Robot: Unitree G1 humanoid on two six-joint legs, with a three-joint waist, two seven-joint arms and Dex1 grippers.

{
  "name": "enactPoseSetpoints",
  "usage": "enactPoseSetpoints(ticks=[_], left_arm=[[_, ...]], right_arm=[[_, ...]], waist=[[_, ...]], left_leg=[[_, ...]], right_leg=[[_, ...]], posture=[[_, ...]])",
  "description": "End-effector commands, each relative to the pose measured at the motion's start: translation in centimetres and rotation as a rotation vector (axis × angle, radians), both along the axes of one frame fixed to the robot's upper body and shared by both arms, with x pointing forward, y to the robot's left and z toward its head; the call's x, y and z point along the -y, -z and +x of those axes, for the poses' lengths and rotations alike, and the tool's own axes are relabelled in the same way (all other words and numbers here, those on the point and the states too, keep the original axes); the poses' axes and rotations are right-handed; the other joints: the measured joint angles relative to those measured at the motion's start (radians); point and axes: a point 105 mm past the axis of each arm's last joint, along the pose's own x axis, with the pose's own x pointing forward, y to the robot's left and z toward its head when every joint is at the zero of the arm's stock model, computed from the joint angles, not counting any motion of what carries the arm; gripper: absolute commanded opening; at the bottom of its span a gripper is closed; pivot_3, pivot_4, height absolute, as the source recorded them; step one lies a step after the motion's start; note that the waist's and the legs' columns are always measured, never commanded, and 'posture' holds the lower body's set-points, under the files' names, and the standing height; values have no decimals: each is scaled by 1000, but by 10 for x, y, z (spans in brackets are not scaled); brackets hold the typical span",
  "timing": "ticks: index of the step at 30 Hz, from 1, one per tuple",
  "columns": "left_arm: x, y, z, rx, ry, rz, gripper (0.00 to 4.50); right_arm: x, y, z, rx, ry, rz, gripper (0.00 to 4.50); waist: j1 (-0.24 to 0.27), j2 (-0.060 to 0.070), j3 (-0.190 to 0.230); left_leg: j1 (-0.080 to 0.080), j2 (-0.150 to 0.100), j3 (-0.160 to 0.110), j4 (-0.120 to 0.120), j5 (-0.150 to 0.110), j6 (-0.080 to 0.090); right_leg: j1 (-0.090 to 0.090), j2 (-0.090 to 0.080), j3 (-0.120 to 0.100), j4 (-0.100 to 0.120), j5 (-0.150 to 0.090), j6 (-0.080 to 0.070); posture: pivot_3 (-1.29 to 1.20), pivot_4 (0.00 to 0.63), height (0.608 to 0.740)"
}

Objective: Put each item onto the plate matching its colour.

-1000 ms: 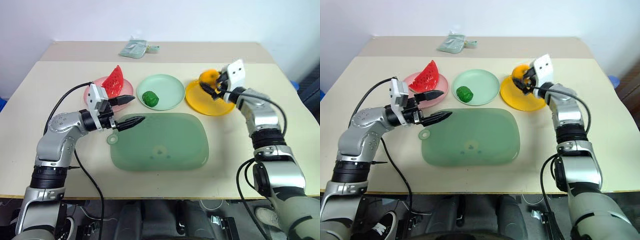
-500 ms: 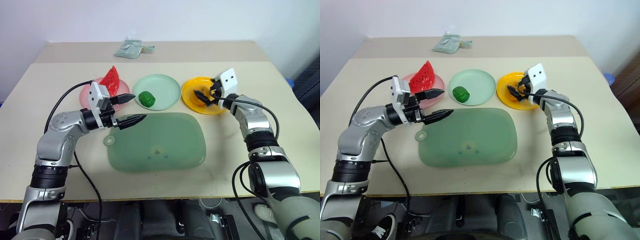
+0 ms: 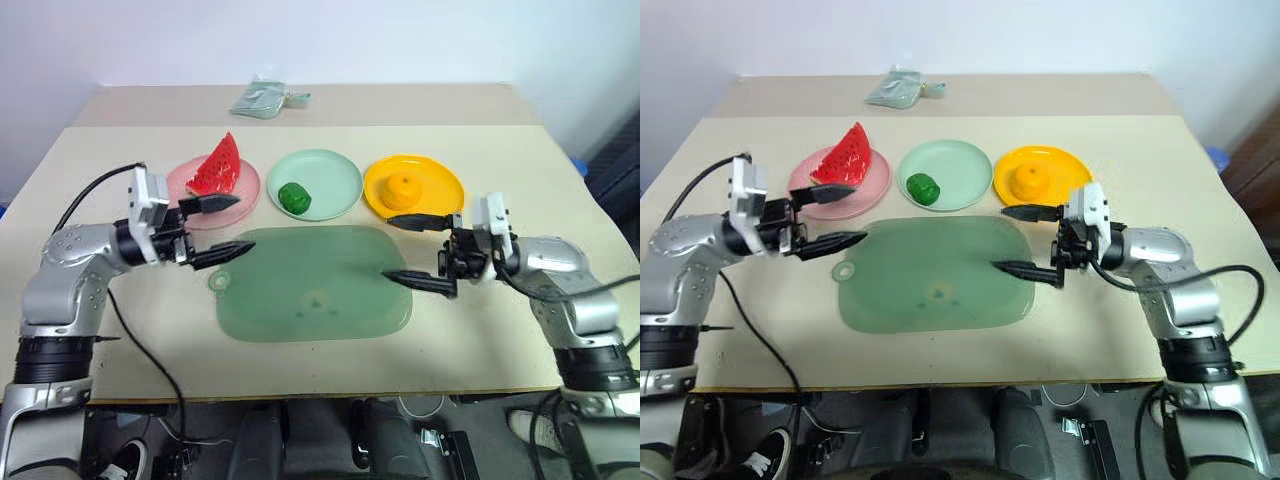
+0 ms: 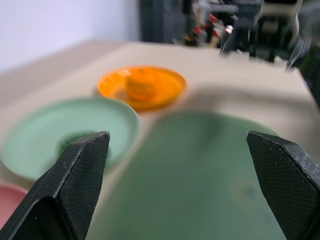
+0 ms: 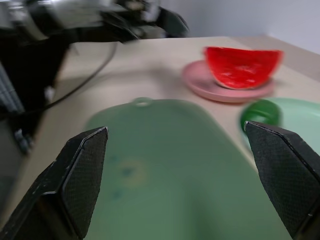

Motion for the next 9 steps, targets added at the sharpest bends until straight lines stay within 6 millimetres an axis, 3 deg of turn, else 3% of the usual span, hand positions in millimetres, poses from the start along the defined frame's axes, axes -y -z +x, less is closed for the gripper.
enactPoseSetpoints(ticks=[1, 7, 9], left_arm=[[-20, -5, -17, 17, 17, 4, 4500], [-54, 17, -29, -36, -74, 43, 4500], [-56, 18, -29, -36, -81, 35, 4500]], right_arm=[[-2, -6, -9, 58, -22, -9, 4468], [2, 0, -1, 77, 41, -26, 4468], [2, 2, 1, 81, 48, -36, 4468]], waist=[[0, 0, 0], [8, 0, 0], [9, 0, 0]], left_leg=[[0, 0, 0, 0, 0, 0], [-1, -1, 0, 0, 0, 0], [-1, -1, 0, 0, 0, 0]], right_leg=[[0, 0, 0, 0, 0, 0], [-1, -1, 0, -1, 0, 0], [-1, -1, 0, -1, 0, 0]], posture=[[0, 150, 740], [0, 150, 740], [0, 150, 740]])
